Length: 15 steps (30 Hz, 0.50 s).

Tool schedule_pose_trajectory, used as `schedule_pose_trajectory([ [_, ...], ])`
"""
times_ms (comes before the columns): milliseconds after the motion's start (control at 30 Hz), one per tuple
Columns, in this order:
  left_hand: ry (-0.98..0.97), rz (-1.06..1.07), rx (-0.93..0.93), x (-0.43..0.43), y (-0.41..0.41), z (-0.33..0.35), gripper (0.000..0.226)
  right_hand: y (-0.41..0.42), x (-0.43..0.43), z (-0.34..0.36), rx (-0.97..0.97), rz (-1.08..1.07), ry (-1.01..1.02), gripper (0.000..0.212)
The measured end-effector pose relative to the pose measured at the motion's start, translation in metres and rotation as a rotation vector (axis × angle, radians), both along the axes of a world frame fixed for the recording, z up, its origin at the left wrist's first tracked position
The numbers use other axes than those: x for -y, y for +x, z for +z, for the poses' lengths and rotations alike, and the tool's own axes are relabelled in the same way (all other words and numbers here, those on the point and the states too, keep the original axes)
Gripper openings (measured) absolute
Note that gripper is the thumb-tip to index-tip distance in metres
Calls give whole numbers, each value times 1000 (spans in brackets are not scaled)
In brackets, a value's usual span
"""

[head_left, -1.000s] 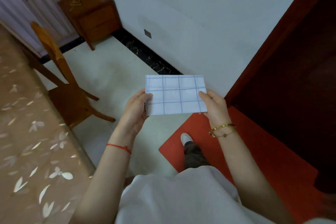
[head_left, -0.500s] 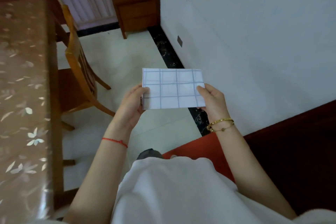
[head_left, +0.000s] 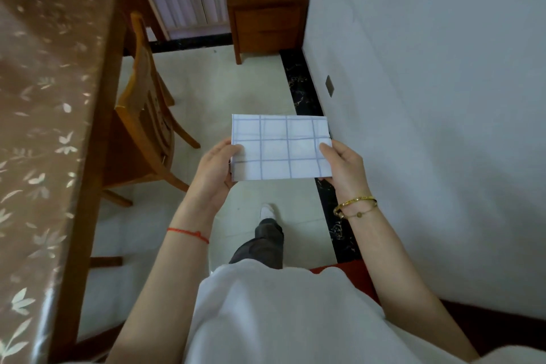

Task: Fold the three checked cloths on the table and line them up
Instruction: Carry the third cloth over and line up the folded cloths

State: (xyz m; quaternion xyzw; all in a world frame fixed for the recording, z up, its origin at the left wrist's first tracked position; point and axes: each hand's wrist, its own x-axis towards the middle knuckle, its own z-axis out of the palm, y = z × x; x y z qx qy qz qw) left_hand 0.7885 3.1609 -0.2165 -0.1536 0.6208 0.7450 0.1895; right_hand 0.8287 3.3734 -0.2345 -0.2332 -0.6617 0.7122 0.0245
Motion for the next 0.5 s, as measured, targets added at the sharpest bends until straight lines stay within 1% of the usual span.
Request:
schedule_pose_trajectory([
  [100,-2,25,7,-7,-53,-5,30,-54,-7,2,-2,28,16,22],
  [200,-4,41,7,-15,-113,-3,32,-113,-15,8,-27,13,20,19],
  [333,-1,20,-19,-25,-187,7,28,-186,-24,14,-61,-8,27,19],
  [400,-14,13,-30,-27,-219,10,28,-218,-27,16,-57,-9,25,22],
  [500,-30,15,-26,-28,-261,10,27,-261,-30,17,-54,12,20,18],
])
